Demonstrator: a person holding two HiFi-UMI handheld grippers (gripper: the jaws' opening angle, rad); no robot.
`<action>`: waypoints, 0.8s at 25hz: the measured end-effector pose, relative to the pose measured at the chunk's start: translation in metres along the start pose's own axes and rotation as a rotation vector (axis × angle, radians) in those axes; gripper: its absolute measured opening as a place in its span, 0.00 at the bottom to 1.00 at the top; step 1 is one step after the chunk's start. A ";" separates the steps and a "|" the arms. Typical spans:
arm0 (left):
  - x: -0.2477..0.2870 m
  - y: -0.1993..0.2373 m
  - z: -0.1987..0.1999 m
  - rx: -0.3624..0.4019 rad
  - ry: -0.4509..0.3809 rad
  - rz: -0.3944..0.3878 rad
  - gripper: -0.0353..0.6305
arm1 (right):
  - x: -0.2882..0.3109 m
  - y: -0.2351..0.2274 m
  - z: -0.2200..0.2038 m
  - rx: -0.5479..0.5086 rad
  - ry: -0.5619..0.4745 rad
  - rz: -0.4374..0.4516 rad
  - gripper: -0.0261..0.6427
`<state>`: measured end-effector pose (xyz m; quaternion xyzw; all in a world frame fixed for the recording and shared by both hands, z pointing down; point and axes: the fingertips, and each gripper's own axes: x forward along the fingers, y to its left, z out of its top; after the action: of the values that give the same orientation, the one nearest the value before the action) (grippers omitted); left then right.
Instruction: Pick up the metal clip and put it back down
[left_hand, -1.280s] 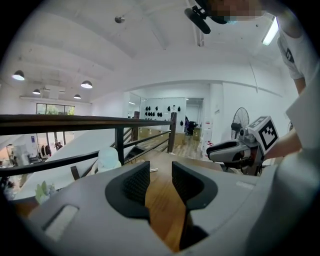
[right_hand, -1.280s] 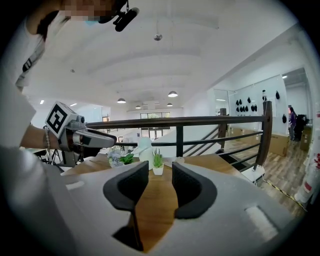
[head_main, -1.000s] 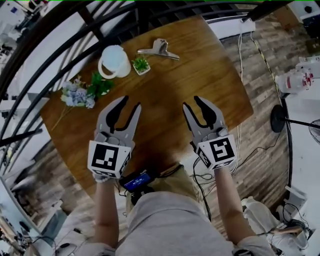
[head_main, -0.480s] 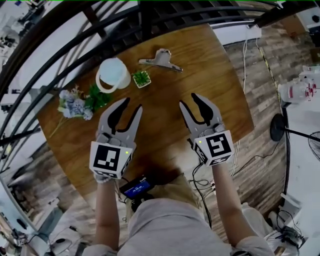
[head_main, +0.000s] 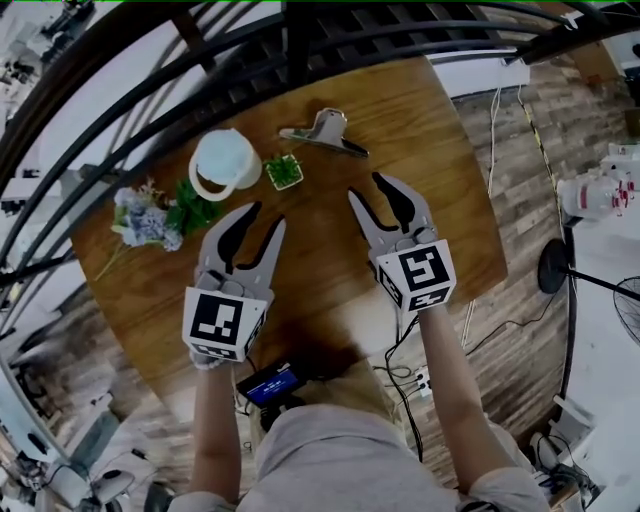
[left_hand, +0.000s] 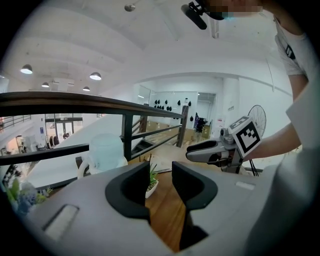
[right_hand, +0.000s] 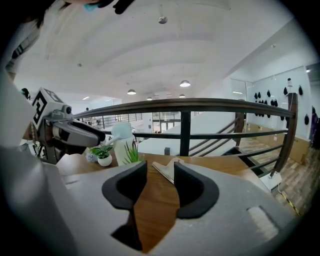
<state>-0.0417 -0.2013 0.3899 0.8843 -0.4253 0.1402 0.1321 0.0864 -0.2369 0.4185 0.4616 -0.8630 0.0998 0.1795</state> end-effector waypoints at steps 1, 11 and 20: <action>0.001 0.001 -0.001 0.005 0.003 0.004 0.26 | 0.005 -0.001 0.000 -0.007 0.003 0.003 0.29; 0.017 0.004 -0.007 0.007 -0.002 0.014 0.26 | 0.050 -0.022 -0.016 -0.022 0.056 0.024 0.31; 0.024 0.009 -0.016 -0.002 0.015 0.021 0.26 | 0.091 -0.034 -0.030 -0.071 0.106 0.022 0.35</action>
<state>-0.0369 -0.2187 0.4143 0.8784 -0.4339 0.1478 0.1349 0.0751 -0.3148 0.4824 0.4397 -0.8602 0.0956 0.2402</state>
